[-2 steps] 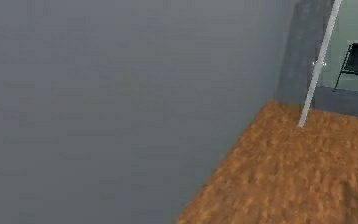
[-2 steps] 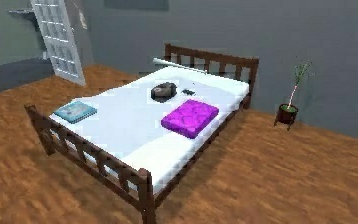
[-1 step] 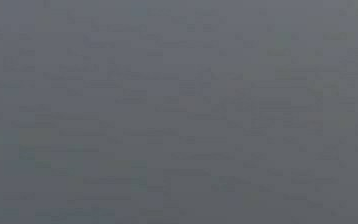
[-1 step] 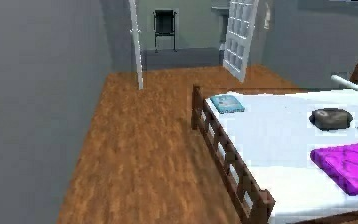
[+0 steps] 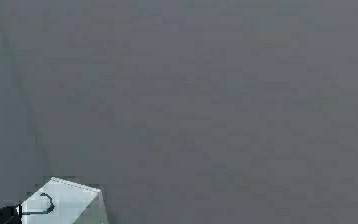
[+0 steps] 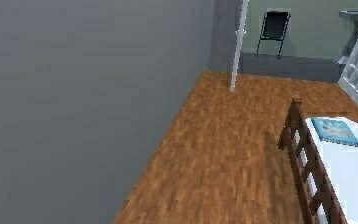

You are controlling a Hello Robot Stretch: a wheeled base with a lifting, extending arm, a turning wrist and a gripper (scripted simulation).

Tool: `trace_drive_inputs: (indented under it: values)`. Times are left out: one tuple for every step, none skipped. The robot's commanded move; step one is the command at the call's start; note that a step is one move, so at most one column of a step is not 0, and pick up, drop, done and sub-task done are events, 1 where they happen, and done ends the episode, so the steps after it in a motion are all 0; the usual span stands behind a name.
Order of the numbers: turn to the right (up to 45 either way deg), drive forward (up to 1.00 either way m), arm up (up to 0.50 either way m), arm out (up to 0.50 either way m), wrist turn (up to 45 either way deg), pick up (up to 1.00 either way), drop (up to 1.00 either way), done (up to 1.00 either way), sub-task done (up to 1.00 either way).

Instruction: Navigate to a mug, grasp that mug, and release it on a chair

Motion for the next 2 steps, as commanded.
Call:
trace_drive_inputs:
  values:
    - [0.0,0.20,0.00,0.00,0.0,0.00,0.00,0.00,0.00]
    - [-45.0,0.00,0.00,0.00,0.0,0.00,0.00,0.00,0.00]
